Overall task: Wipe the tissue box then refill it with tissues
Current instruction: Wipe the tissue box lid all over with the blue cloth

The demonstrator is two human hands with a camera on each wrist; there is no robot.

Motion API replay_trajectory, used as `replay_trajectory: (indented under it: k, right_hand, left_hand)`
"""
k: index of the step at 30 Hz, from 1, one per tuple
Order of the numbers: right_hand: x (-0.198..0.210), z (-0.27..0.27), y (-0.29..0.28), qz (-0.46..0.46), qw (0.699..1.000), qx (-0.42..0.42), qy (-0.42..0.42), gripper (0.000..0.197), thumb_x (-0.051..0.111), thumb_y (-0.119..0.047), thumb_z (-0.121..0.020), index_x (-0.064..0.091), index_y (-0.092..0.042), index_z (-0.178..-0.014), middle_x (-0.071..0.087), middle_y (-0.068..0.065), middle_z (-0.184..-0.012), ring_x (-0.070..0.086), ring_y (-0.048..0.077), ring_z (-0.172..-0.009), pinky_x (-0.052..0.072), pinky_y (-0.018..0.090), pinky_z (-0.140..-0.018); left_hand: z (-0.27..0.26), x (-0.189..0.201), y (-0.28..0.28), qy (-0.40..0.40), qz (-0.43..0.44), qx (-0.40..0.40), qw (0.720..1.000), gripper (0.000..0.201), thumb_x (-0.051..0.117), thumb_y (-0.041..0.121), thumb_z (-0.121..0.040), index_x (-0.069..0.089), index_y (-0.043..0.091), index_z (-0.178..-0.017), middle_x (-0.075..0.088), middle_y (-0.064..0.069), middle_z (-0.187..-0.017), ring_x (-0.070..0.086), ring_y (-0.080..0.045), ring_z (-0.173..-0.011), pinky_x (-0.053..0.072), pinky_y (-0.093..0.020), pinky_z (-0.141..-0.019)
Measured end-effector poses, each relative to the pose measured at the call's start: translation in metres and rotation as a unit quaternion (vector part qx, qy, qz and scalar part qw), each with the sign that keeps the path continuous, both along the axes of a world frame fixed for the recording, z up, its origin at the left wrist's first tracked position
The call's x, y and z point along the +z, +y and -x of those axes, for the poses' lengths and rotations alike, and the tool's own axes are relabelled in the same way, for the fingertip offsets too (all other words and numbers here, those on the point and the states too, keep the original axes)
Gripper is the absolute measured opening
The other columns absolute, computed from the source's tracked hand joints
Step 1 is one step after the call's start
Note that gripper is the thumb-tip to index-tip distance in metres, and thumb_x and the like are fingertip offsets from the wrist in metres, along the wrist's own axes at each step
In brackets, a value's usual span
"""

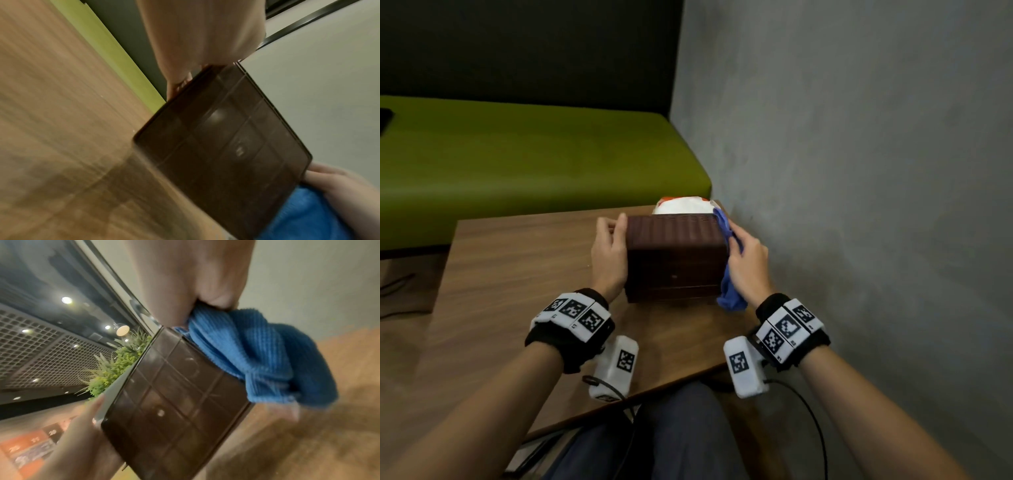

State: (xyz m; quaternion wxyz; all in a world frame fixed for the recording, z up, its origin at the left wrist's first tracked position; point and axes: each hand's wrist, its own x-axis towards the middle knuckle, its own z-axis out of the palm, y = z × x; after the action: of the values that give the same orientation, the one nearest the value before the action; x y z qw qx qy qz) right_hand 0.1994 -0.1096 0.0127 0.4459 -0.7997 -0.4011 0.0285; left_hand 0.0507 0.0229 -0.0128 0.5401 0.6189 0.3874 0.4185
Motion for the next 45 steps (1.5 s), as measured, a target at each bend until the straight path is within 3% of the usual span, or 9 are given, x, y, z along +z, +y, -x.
replay_trajectory:
  k: [5, 13, 19, 27, 31, 34, 37, 41, 45]
  right_hand:
    - [-0.017, -0.001, -0.009, -0.005, 0.998, 0.022, -0.058, 0.037, 0.043, 0.003, -0.093, 0.051, -0.005, -0.128, 0.059, 0.016, -0.127, 0.055, 0.028, -0.116, 0.034, 0.017, -0.095]
    - [-0.036, 0.005, -0.011, 0.005, 0.999, -0.016, -0.052, 0.035, 0.042, 0.008, -0.092, 0.051, 0.002, -0.125, 0.061, 0.022, -0.12, 0.056, 0.033, -0.111, 0.029, 0.009, -0.087]
    - [-0.026, 0.015, -0.002, 0.057, 0.981, 0.003, -0.183, 0.048, 0.047, 0.01, -0.087, 0.046, -0.007, -0.132, 0.056, 0.02, -0.126, 0.057, 0.036, -0.108, 0.048, 0.04, -0.09]
    - [-0.054, 0.014, -0.029, 0.115, 0.986, 0.064, -0.105, 0.047, 0.046, 0.011, -0.088, 0.048, -0.008, -0.131, 0.052, 0.016, -0.134, 0.051, 0.029, -0.122, 0.04, 0.032, -0.104]
    - [-0.049, 0.008, -0.03, 0.121, 0.987, 0.046, -0.098, 0.048, 0.047, 0.011, -0.087, 0.048, -0.008, -0.13, 0.052, 0.016, -0.134, 0.052, 0.03, -0.12, 0.042, 0.034, -0.104]
    - [-0.032, 0.007, -0.021, 0.117, 0.978, 0.018, -0.173, 0.054, 0.05, 0.017, -0.08, 0.048, -0.005, -0.13, 0.052, 0.021, -0.133, 0.054, 0.037, -0.116, 0.047, 0.041, -0.097]
    - [-0.021, 0.011, 0.002, 0.124, 0.962, 0.043, -0.24, 0.058, 0.051, 0.02, -0.073, 0.049, 0.0, -0.128, 0.054, 0.027, -0.128, 0.055, 0.042, -0.113, 0.049, 0.046, -0.092]
    - [-0.024, 0.04, 0.034, 0.239, 0.937, 0.112, -0.227, 0.042, 0.04, -0.001, -0.085, 0.047, -0.006, -0.126, 0.05, 0.02, -0.13, 0.045, 0.035, -0.121, 0.039, 0.044, -0.1]
    - [-0.035, 0.062, 0.016, 0.181, 0.91, 0.275, -0.253, 0.051, 0.035, -0.003, -0.077, 0.052, -0.004, -0.125, 0.054, 0.023, -0.129, 0.049, 0.036, -0.122, 0.041, 0.047, -0.103]
  left_hand:
    - [0.007, -0.015, -0.011, 0.012, -0.037, -0.05, 0.998, 0.025, 0.059, 0.015, -0.085, 0.035, 0.013, -0.091, 0.053, -0.008, -0.106, 0.051, -0.021, -0.1, 0.047, -0.048, -0.09]
    - [0.015, -0.011, -0.014, 0.217, -0.193, -0.19, 0.938, 0.131, 0.088, 0.035, -0.049, 0.005, 0.005, -0.145, 0.014, -0.014, -0.143, 0.021, -0.025, -0.136, 0.025, -0.039, -0.116]
    - [0.018, -0.004, -0.012, 0.267, -0.304, -0.194, 0.894, 0.101, 0.087, 0.035, -0.049, 0.033, 0.003, -0.128, 0.036, -0.012, -0.13, 0.033, -0.021, -0.12, 0.034, -0.033, -0.104]
    - [0.038, -0.052, -0.041, 0.252, -0.435, -0.167, 0.848, 0.059, 0.078, 0.002, -0.062, 0.047, 0.007, -0.112, 0.056, -0.018, -0.103, 0.061, -0.031, -0.094, 0.058, -0.041, -0.082]
    - [0.035, -0.034, -0.036, 0.229, -0.348, -0.156, 0.896, 0.049, 0.069, 0.033, -0.074, 0.055, 0.008, -0.114, 0.053, -0.014, -0.107, 0.056, -0.026, -0.1, 0.055, -0.041, -0.088]
    - [0.023, -0.013, -0.014, 0.249, -0.196, -0.125, 0.94, 0.094, 0.076, 0.047, -0.065, 0.031, 0.008, -0.139, 0.032, -0.017, -0.141, 0.027, -0.03, -0.136, 0.027, -0.042, -0.114]
    - [0.009, -0.002, 0.007, 0.354, -0.104, -0.197, 0.908, 0.128, 0.079, 0.051, -0.058, -0.001, 0.004, -0.146, 0.003, -0.015, -0.157, 0.0, -0.03, -0.146, 0.011, -0.043, -0.119]
    - [-0.003, 0.0, 0.007, 0.404, -0.094, -0.221, 0.883, 0.129, 0.081, 0.055, -0.051, 0.011, 0.0, -0.144, 0.023, -0.018, -0.143, 0.021, -0.034, -0.135, 0.025, -0.04, -0.112]
    - [0.007, 0.0, 0.009, 0.394, -0.114, -0.236, 0.881, 0.142, 0.053, 0.069, -0.018, 0.022, 0.002, -0.14, 0.032, -0.015, -0.131, 0.031, -0.032, -0.124, 0.032, -0.039, -0.103]
